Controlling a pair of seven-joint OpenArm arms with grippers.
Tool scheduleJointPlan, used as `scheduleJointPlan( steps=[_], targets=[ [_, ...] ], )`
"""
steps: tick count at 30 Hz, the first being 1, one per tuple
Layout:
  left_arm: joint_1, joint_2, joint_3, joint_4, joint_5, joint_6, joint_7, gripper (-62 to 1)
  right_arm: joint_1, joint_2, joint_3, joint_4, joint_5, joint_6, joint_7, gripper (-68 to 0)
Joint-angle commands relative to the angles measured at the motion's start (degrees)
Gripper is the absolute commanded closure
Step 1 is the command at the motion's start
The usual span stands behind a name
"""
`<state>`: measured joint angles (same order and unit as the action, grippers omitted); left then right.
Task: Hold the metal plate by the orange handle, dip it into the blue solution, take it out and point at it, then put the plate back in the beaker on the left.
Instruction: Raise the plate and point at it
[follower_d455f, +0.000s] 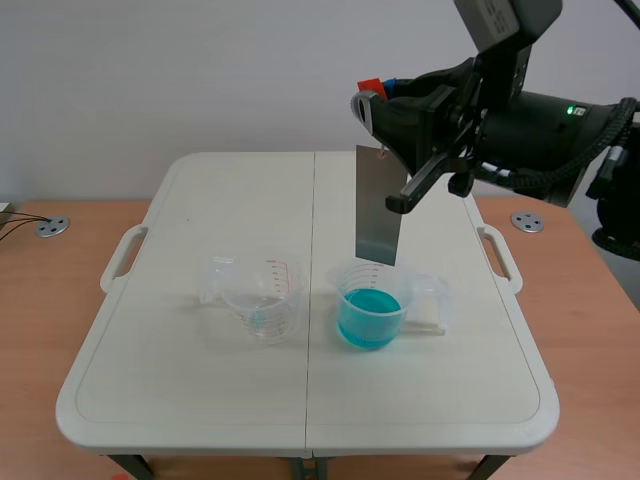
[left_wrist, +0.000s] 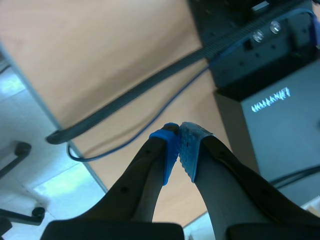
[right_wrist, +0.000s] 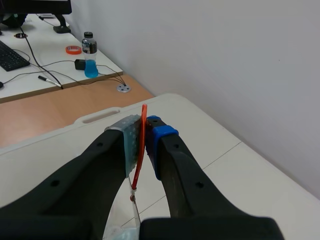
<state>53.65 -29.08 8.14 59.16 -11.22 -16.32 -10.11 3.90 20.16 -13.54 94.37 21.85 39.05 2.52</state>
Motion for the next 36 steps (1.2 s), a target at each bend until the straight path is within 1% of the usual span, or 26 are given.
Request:
scheduleJointPlan(
  steps=[1,3,7,14,20,23,25,28,30,31,34,36],
  targets=[
    [0.46,-1.36,-2.43,1.9,-1.05,-0.11,-0.59,-3.0,0.83,0.33,0.52,2.29,0.87,0.07,0.2,-1.3],
    [0.46,-2.4,-4.94,3.13,-2.99,-0.11,-0.44,-3.0,0.83,0.33,0.55,3.34,0.87,0.07,0.09,-1.3],
    [0.48,-5.25,-11.13,5.6,-7.93,-0.11,-0.35,-3.0,0.83,0.31,1.2,5.57,0.92,0.04,-0.81,-1.3],
    [0.48,-10.88,-23.26,9.57,-16.33,-0.11,1.18,-3.0,0.83,0.33,3.08,8.52,3.43,0.04,-2.71,-1.3],
    [0.48,-15.37,-31.41,13.0,-21.29,-0.11,1.03,-3.0,0.68,0.33,3.76,10.01,4.17,0.04,-3.28,-1.3],
    [0.46,-17.64,-33.99,15.96,-22.51,-0.13,0.2,-3.0,0.68,0.31,3.8,10.05,4.35,0.04,-3.39,-1.3],
    [0.07,-19.74,-34.21,18.47,-22.71,-0.55,-1.25,-3.0,0.68,0.31,3.8,10.05,4.35,0.04,-3.69,-1.3],
    [-3.98,-22.36,-33.75,21.97,-22.69,-5.46,-0.35,-3.0,0.66,0.31,3.8,10.05,4.35,0.04,-3.72,-1.3],
    [-7.89,-23.58,-32.61,23.76,-22.69,-7.96,-0.33,-3.0,0.68,0.31,3.8,10.05,4.35,0.04,-3.72,-1.3],
    [-10.1,-24.17,-31.67,24.59,-22.69,-8.85,-0.17,-3.0,0.68,0.31,3.8,10.05,4.35,0.04,-3.72,-1.3],
    [-17.22,-25.4,-27.32,26.8,-22.69,-10.23,2.58,-3.0,0.68,0.31,3.8,10.05,4.33,0.04,-3.72,-1.3],
    [-22.6,-25.38,-23.21,27.71,-22.67,-10.47,4.44,-3.0,0.68,0.31,3.8,10.05,4.33,0.04,-3.72,-1.3]
  ],
)
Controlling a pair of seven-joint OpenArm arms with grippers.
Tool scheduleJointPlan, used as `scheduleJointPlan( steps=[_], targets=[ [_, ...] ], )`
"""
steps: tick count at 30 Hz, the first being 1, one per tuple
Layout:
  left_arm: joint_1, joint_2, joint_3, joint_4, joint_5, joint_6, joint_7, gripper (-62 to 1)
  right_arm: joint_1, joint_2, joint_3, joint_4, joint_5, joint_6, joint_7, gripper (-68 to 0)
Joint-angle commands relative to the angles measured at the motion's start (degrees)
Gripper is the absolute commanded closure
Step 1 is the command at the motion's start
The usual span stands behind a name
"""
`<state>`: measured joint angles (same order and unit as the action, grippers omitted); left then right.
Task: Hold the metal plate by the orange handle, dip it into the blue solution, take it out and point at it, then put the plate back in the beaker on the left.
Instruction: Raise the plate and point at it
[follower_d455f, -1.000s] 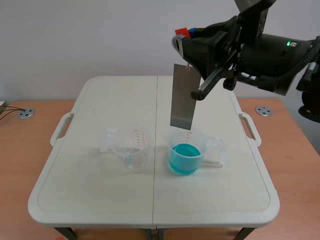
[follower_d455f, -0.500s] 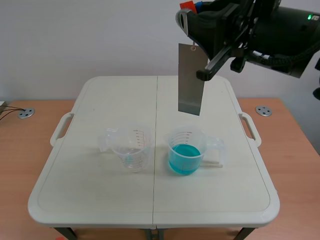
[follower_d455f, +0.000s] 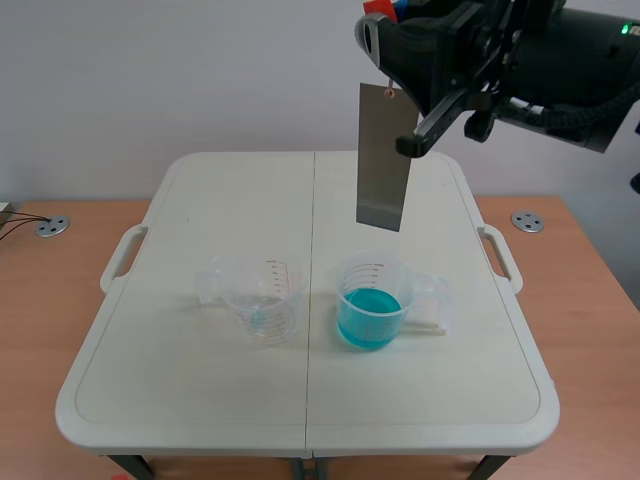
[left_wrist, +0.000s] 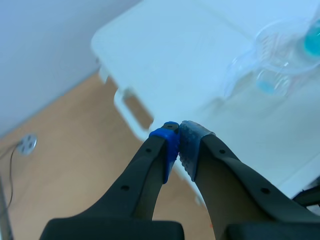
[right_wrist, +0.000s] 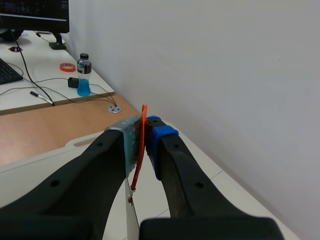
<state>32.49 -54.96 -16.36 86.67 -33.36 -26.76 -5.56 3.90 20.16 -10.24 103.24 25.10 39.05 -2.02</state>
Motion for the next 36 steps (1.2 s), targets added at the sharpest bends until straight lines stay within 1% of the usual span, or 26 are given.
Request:
scheduleJointPlan(
  steps=[1,4,6,9,11,16,20,23,27,31,33,35,36],
  targets=[
    [-4.33,0.52,3.89,0.44,-0.52,-0.07,0.81,-3.0,0.68,0.31,0.5,1.18,1.07,0.04,0.83,-1.3],
    [-13.55,1.33,12.76,0.46,-0.31,-0.04,3.58,-3.0,0.68,0.31,0.5,1.18,1.05,0.04,0.81,-1.3],
    [-19.58,3.08,18.53,0.44,0.52,-0.02,5.75,-3.0,0.68,0.31,0.5,1.18,1.05,0.04,0.81,-1.3],
    [-27.56,6.86,26.47,0.28,2.38,0.0,9.14,-3.0,0.68,0.31,0.5,1.18,1.05,0.04,0.81,-1.3],
    [-31.63,9.84,30.99,0.26,4.24,0.02,11.23,-3.0,0.68,0.31,0.5,1.18,1.05,0.04,0.81,-1.3],
    [-37.92,17.16,39.45,-0.72,8.55,0.02,14.91,-3.0,0.68,0.31,0.5,1.18,1.05,0.04,0.81,-1.3],
    [-40.41,22.1,43.25,-2.62,11.23,0.04,16.13,-3.0,0.68,0.31,0.5,1.18,1.05,0.04,0.63,-1.3],
    [-41.94,25.27,45.07,-4.74,14.27,0.2,16.13,-3.0,0.68,0.31,0.5,1.18,1.05,0.04,0.61,-1.3],
    [-43.87,28.63,46.38,-7.61,17.64,2.05,16.11,-3.0,0.68,0.31,0.5,1.18,1.05,0.04,0.59,-1.3],
    [-45.27,30.64,46.64,-9.51,19.91,4.42,16.02,-3.0,0.68,0.31,0.5,1.18,1.05,0.04,0.37,-1.3],
    [-45.81,31.17,46.64,-10.16,20.37,4.98,15.87,-3.0,0.68,0.31,0.5,1.18,1.05,0.04,0.35,-1.3],
    [-46.01,31.45,46.64,-10.51,21.75,5.31,15.63,-3.0,0.68,0.31,0.5,1.18,1.05,0.04,0.35,-1.3],
    [-46.01,31.45,46.64,-10.54,22.38,5.97,15.52,-3.0,0.68,0.31,0.5,1.18,1.05,0.04,0.31,-1.3]
  ],
)
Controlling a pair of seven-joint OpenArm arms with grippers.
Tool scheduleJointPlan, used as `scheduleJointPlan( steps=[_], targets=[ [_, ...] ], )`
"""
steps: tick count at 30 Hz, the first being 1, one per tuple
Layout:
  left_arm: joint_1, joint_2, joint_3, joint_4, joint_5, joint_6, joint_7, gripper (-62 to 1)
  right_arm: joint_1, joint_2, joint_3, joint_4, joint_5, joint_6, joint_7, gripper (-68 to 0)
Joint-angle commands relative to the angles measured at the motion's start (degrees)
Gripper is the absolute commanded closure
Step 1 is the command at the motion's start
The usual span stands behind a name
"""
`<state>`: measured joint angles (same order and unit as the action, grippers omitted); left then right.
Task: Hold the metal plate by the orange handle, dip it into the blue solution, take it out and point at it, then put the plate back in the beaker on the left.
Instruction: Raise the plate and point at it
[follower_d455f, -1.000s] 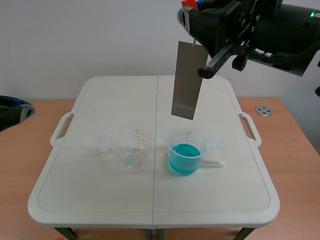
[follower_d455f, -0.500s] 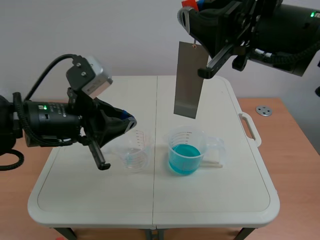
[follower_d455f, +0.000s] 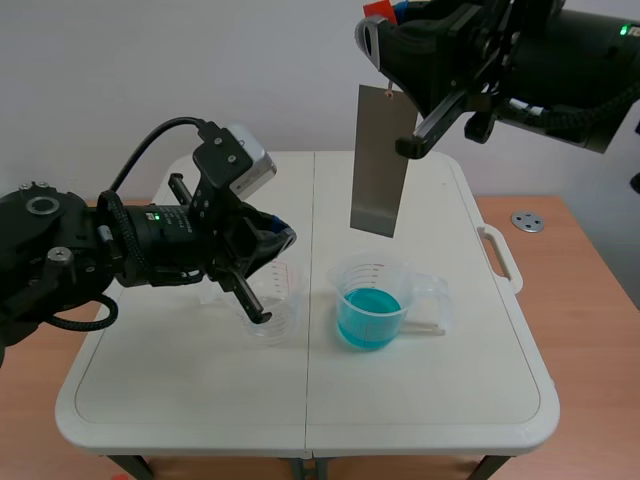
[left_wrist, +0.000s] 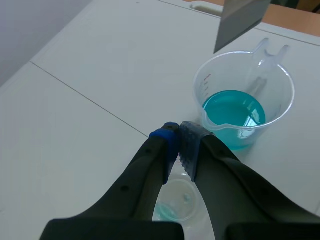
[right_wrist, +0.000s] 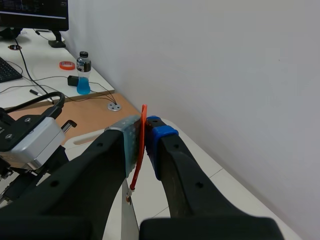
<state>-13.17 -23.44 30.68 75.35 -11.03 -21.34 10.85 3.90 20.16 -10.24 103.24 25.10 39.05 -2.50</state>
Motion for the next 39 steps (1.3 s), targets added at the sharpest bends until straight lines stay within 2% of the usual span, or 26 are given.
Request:
scheduleJointPlan(
  steps=[1,4,7,12,16,32,36,39],
  targets=[
    [-0.35,-0.07,-0.39,0.76,0.2,1.38,-0.9,-3.0,0.68,0.31,0.5,1.18,1.05,0.04,0.68,-1.3],
    [-0.35,-0.09,-0.39,0.66,1.68,2.8,-0.85,-3.0,0.68,0.31,0.5,1.18,1.05,0.04,0.68,-1.3],
    [-0.35,-0.11,-0.42,0.66,2.56,2.8,-0.81,-3.0,0.68,0.31,0.5,1.18,1.05,0.04,0.68,-1.3],
    [-0.35,-0.09,-0.42,0.66,2.73,2.8,-1.03,-3.0,0.68,0.31,0.5,1.18,1.05,0.04,0.66,-1.3],
    [-0.35,-0.09,-0.42,0.66,2.73,2.8,-3.98,-3.0,0.68,0.31,0.5,1.18,1.05,0.04,0.66,-1.3],
    [-1.01,1.46,-0.37,0.66,2.73,1.07,-4.81,-3.0,0.68,0.31,0.5,1.18,1.05,0.04,0.66,-1.3],
    [-0.96,0.28,-0.37,0.68,2.64,1.14,-4.92,-3.0,0.68,0.31,0.5,1.18,1.05,0.04,0.68,-1.3],
    [-0.42,-2.56,-0.76,0.92,0.66,2.71,-5.11,-3.0,0.68,0.31,0.5,1.18,1.07,0.04,0.68,-1.3]
  ],
)
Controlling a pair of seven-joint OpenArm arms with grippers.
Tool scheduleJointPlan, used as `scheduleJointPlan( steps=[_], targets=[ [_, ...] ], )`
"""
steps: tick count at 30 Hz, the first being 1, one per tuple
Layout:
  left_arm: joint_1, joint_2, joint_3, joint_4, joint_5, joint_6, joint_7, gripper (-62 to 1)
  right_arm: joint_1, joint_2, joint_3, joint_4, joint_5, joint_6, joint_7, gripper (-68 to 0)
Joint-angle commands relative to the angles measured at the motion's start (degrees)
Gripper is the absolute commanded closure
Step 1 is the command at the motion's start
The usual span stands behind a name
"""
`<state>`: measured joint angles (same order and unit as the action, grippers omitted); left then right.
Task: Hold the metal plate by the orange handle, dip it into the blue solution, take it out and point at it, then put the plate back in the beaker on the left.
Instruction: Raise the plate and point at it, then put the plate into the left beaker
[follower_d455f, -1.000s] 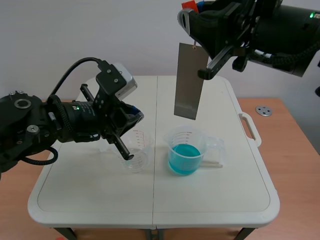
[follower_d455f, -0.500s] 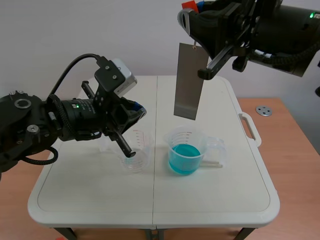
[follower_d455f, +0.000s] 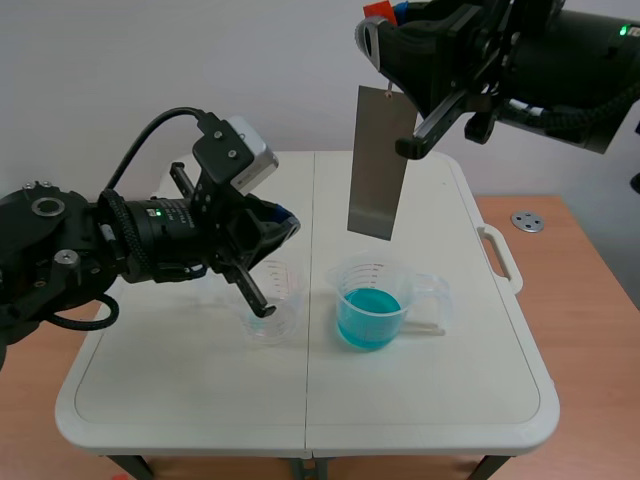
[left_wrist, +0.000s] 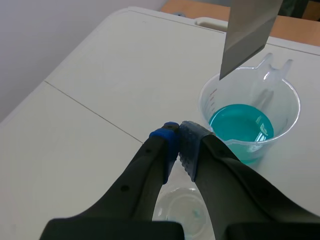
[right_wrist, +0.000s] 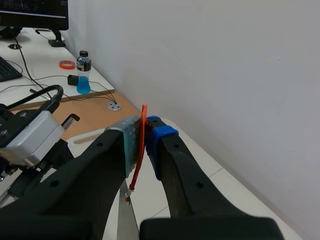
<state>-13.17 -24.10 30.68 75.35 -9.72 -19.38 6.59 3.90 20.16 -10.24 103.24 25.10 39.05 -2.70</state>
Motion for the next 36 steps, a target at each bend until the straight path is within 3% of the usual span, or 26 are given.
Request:
scheduleJointPlan(
  steps=[1,7,13,16,19,24,29,36],
  targets=[
    [0.09,-3.19,-1.11,1.22,-1.42,1.33,-1.14,-3.0,0.68,0.31,0.5,1.18,1.07,0.04,0.87,-1.3],
    [6.56,-13.44,-6.88,3.37,-7.54,3.72,-3.06,-3.0,0.68,0.31,0.5,1.18,1.05,0.04,0.87,-1.3],
    [17.79,-25.05,-14.47,3.63,-14.53,3.93,-5.66,-3.0,0.68,0.31,0.5,1.18,1.07,0.04,0.87,-1.3],
    [25.55,-29.68,-18.38,3.61,-17.7,6.6,-5.73,-3.0,0.7,0.31,0.5,1.18,1.07,0.04,0.9,-1.3],
    [34.16,-32.15,-22.05,2.89,-18.21,10.23,-5.7,-3.0,0.7,0.31,0.5,1.18,1.07,0.04,0.9,-1.3],
    [45.29,-31.5,-23.67,-1.03,-18.18,12.2,-7.32,-3.0,0.7,0.31,0.48,1.18,1.09,0.04,0.94,-1.3],
    [53.4,-26.03,-23.63,-6.05,-17.64,12.13,-10.6,-3.0,0.72,0.31,0.48,1.18,1.11,0.04,1.14,-1.3],
    [58.77,-15.78,-22.21,-12.74,-10.56,11.34,-13.27,-3.0,1.03,0.28,0.31,1.18,1.11,0.02,1.75,-1.3]
  ],
)
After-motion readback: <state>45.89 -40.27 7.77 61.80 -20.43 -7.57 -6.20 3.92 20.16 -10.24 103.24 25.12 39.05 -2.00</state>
